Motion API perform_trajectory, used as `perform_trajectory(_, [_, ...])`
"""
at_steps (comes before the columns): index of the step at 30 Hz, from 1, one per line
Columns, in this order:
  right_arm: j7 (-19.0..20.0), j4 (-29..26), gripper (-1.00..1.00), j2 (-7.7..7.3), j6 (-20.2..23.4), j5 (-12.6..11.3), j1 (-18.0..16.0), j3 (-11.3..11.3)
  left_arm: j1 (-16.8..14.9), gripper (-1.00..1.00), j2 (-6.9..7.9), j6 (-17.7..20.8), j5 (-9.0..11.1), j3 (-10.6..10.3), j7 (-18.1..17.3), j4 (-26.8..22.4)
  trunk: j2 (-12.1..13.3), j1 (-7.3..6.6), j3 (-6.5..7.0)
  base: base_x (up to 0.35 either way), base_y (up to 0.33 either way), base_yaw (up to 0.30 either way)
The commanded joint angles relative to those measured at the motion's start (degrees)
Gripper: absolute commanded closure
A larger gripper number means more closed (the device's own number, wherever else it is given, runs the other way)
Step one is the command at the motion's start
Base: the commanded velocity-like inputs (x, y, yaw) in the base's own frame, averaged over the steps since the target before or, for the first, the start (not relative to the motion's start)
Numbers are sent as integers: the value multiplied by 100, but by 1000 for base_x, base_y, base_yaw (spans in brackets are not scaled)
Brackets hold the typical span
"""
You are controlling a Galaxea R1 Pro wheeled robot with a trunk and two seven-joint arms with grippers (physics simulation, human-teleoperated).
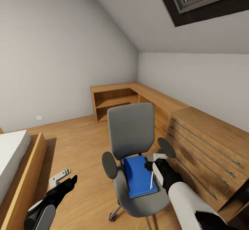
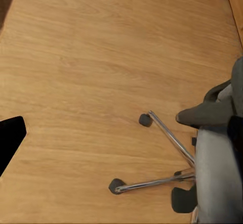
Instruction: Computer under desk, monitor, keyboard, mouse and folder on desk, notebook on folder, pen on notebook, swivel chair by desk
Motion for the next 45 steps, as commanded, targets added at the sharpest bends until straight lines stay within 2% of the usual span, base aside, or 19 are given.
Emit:
perform_trajectory(1, [2, -10, -100, 6, 24, 33, -3, -34, -4, -100, 2, 15, 64, 30, 48, -13, -3, 1, -6, 43, 12, 0])
perform_trajectory(16, [10, 34, -100, -15, -3, 34, -3, -39, -4, -100, -1, 10, 71, 237, 37, -59, -3, 1, -6, 85, 2, 0])
perform_trajectory(22, [11, 42, -100, -13, -4, 44, -3, -34, -4, -100, -10, 6, 81, 329, 40, -67, -244, 132, -114, 3, 0, 0])
perform_trajectory(45, [11, 103, -100, -34, -4, 47, -3, -42, -4, -100, -6, 6, 82, 339, 40, -68, -1167, 638, -527, 0, 0, 0])
